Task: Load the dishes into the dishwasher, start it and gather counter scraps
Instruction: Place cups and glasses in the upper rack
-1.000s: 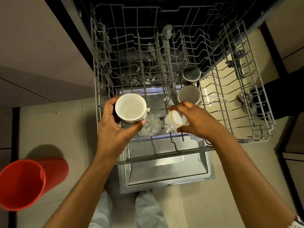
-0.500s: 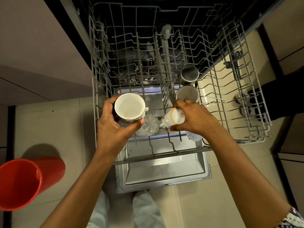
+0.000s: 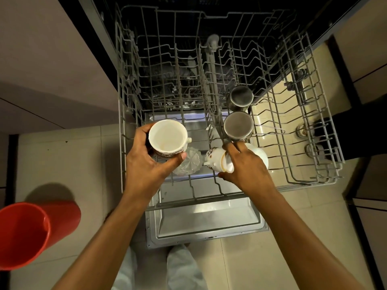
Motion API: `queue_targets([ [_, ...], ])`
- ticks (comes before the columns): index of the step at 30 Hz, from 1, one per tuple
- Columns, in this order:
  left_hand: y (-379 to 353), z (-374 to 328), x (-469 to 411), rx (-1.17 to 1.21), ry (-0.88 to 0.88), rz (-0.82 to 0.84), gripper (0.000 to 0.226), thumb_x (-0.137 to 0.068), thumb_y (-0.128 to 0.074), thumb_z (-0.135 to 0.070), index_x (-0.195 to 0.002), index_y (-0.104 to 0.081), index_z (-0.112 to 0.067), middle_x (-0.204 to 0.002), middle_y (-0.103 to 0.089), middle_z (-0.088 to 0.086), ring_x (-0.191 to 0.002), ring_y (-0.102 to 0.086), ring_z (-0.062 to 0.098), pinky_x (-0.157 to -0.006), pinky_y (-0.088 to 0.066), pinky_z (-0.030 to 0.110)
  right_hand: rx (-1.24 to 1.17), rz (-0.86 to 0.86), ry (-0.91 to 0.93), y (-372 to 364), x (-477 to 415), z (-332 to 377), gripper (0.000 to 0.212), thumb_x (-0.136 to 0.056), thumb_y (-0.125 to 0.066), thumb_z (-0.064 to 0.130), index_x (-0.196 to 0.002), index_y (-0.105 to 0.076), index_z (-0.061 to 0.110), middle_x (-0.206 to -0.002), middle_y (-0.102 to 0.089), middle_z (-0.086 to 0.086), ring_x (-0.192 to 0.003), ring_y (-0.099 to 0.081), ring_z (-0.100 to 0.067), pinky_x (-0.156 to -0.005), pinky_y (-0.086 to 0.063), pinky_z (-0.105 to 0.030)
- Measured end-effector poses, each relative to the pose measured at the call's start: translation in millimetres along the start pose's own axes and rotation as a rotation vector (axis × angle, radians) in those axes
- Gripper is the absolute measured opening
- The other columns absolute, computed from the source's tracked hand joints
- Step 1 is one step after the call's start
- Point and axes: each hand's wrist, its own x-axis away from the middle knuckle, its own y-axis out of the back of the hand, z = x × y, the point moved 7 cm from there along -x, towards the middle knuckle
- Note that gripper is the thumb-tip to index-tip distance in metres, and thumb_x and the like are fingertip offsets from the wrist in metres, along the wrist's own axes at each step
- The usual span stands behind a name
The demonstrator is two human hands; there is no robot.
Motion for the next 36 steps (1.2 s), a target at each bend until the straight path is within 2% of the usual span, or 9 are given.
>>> queue_targets([
  [5,-4,1,1,0.01,0.019,0.002,0.076,-0.056,-0.082,-0.034,-0.121,-0.042,-0.03,-0.111,-0.052,-0.023,-0.102,-0.052,-0.014,-0.081,-0.044,0.005,0.105,0.105,0.063,-2,-14,4,0.071,-0.074,-0.074,0.041,-0.135,-0.041,0.024,-0.13,-0.048,-0.004,-0.111,-0.056,-0.026,-0.092,-0.046,-0.038],
  [9,-6,3,1,0.012,0.029,0.009,0.076,-0.056,-0.083,-0.033,-0.121,-0.042,-0.03,-0.112,-0.053,-0.022,-0.103,-0.053,-0.012,-0.083,-0.045,0.006,0.145,0.124,0.108,-1,-22,7,0.065,-0.072,-0.075,0.038,-0.128,-0.049,0.022,-0.123,-0.053,-0.006,-0.106,-0.058,-0.025,-0.087,-0.047,-0.036],
  [13,-7,2,1,-0.005,0.033,0.021,0.078,-0.054,-0.081,-0.036,-0.121,-0.041,-0.031,-0.11,-0.051,-0.025,-0.102,-0.051,-0.016,-0.084,-0.044,0.005,0.198,0.157,0.193,0,-26,4,0.07,-0.07,-0.078,0.032,-0.132,-0.046,0.021,-0.124,-0.053,-0.005,-0.111,-0.055,-0.025,-0.092,-0.048,-0.038],
  [18,-7,2,-2,-0.023,0.03,0.026,0.077,-0.057,-0.085,-0.028,-0.12,-0.042,-0.03,-0.111,-0.052,-0.023,-0.102,-0.051,-0.016,-0.084,-0.044,0.003,0.3,0.142,0.266,6,-20,8,0.07,-0.074,-0.074,0.032,-0.135,-0.041,0.022,-0.128,-0.046,-0.004,-0.113,-0.05,-0.024,-0.091,-0.05,-0.037],
  [21,-7,1,-5,-0.015,0.024,0.029,0.078,-0.056,-0.085,-0.028,-0.121,-0.043,-0.027,-0.112,-0.054,-0.018,-0.102,-0.054,-0.012,-0.083,-0.045,0.006,0.384,0.078,0.353,11,-10,12,0.071,-0.079,-0.071,0.021,-0.14,-0.035,0.028,-0.135,-0.04,-0.004,-0.119,-0.041,-0.024,-0.092,-0.048,-0.037],
  [23,-8,1,-6,-0.011,0.03,0.033,0.079,-0.054,-0.085,-0.031,-0.122,-0.043,-0.028,-0.113,-0.055,-0.017,-0.104,-0.054,-0.009,-0.085,-0.046,0.007,0.433,0.058,0.413,13,-10,13,0.072,-0.08,-0.068,0.012,-0.141,-0.034,0.03,-0.137,-0.04,-0.003,-0.118,-0.042,-0.023,-0.092,-0.048,-0.037],
  [28,-12,0,-6,-0.015,0.022,0.037,0.077,-0.057,-0.087,-0.025,-0.12,-0.043,-0.029,-0.112,-0.054,-0.02,-0.103,-0.054,-0.011,-0.083,-0.046,0.007,0.488,0.1,0.508,14,-19,20,0.072,-0.081,-0.065,0.004,-0.14,-0.034,0.032,-0.137,-0.04,-0.003,-0.117,-0.041,-0.023,-0.089,-0.049,-0.036],
  [32,-13,1,-5,-0.02,0.03,0.039,0.078,-0.055,-0.084,-0.033,-0.122,-0.043,-0.029,-0.113,-0.053,-0.02,-0.104,-0.053,-0.011,-0.083,-0.046,0.006,0.525,0.105,0.596,18,-20,30,0.064,-0.088,-0.053,0.0,-0.142,-0.035,0.03,-0.136,-0.038,-0.003,-0.118,-0.039,-0.023,-0.09,-0.048,-0.036],
  [36,-11,1,-5,-0.02,0.027,0.02,0.078,-0.058,-0.086,-0.023,-0.123,-0.043,-0.026,-0.113,-0.053,-0.02,-0.102,-0.052,-0.014,-0.084,-0.045,0.005,0.489,0.209,0.595,16,-31,28,0.068,-0.086,-0.055,0.001,-0.143,-0.034,0.032,-0.137,-0.037,0.0,-0.117,-0.037,-0.022,-0.093,-0.047,-0.035],
])
